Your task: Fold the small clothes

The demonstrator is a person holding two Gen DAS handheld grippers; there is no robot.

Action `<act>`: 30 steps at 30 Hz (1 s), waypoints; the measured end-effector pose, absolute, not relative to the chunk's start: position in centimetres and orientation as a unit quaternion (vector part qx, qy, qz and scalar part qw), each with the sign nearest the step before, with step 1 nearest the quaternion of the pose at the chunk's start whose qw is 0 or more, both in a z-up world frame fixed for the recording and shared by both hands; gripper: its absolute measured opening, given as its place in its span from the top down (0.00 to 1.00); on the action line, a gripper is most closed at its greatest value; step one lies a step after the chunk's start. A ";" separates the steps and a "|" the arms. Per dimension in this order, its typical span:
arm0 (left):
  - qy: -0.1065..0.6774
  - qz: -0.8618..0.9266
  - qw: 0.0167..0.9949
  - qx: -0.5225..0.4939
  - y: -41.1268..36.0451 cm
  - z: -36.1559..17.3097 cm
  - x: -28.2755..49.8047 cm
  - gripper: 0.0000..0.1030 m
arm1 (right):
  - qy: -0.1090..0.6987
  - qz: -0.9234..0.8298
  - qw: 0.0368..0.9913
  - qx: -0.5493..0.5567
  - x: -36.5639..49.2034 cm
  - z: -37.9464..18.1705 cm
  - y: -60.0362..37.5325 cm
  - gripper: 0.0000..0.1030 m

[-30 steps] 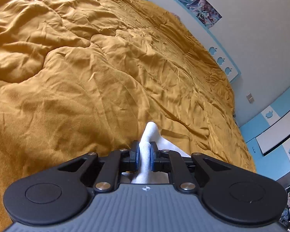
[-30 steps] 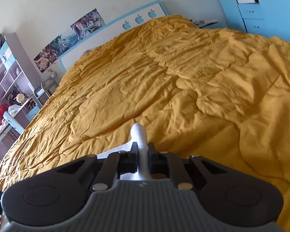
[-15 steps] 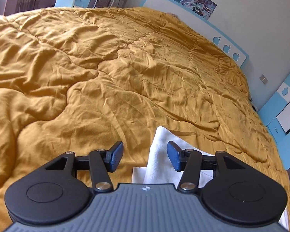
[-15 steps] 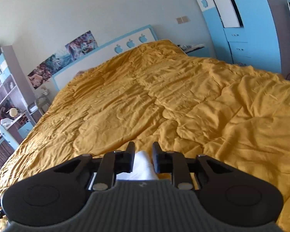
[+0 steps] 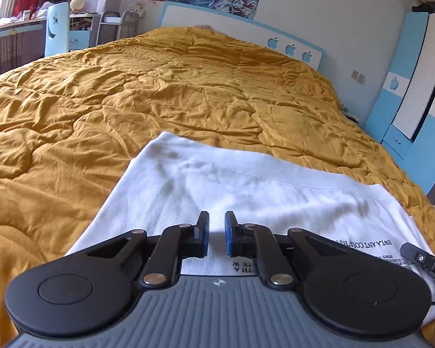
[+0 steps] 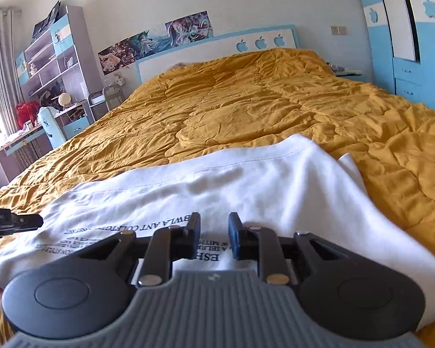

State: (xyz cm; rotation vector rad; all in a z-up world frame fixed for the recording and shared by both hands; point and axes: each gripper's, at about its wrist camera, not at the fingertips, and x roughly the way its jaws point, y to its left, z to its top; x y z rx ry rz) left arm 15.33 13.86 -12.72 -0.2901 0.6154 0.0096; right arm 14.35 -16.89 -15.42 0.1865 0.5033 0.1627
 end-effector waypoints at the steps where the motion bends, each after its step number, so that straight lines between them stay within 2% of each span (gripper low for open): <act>1: 0.300 0.011 0.942 -0.150 14.3 -13.3 15.0 0.88 | 0.236 0.065 0.966 0.087 14.0 -15.6 -17.5 0.84; 5: 0.280 0.017 0.949 -0.141 15.5 -14.7 13.8 0.94 | 0.224 0.008 0.969 0.105 13.8 -16.6 -21.1 0.85; 7: 0.276 0.033 0.949 -0.151 16.1 -14.6 13.3 0.94 | 0.223 -0.026 0.966 0.127 13.7 -16.9 -23.0 0.91; 8: 0.274 0.038 0.948 -0.155 16.4 -14.5 13.2 0.94 | 0.219 -0.048 0.966 0.130 13.6 -16.9 -23.8 0.91; 10: 0.273 0.050 0.946 -0.165 17.3 -14.5 12.9 0.94 | 0.213 -0.086 0.965 0.126 13.3 -16.8 -24.6 0.91; 12: 0.275 0.053 0.943 -0.180 18.1 -14.5 12.7 0.94 | 0.206 -0.116 0.960 0.150 12.5 -16.4 -25.8 0.85; 15: 0.276 0.057 0.939 -0.198 18.9 -14.1 12.3 0.94 | 0.190 -0.097 0.955 0.207 11.5 -14.6 -26.3 0.85; 20: 0.284 0.045 0.936 -0.204 19.2 -14.3 12.5 0.91 | 0.166 0.011 0.966 0.200 12.4 -10.1 -19.6 0.85; 24: 0.290 0.037 0.929 -0.227 19.8 -14.4 12.7 0.90 | 0.220 0.146 0.941 0.211 15.5 -10.3 -11.6 0.85; 28: 0.293 0.023 0.922 -0.251 20.7 -14.7 12.7 0.90 | 0.278 0.216 0.926 0.137 18.7 -12.4 -3.6 0.86; 30: 0.294 0.016 0.921 -0.257 21.0 -14.9 12.8 0.90 | 0.307 0.223 0.918 0.116 20.2 -13.8 -1.3 0.90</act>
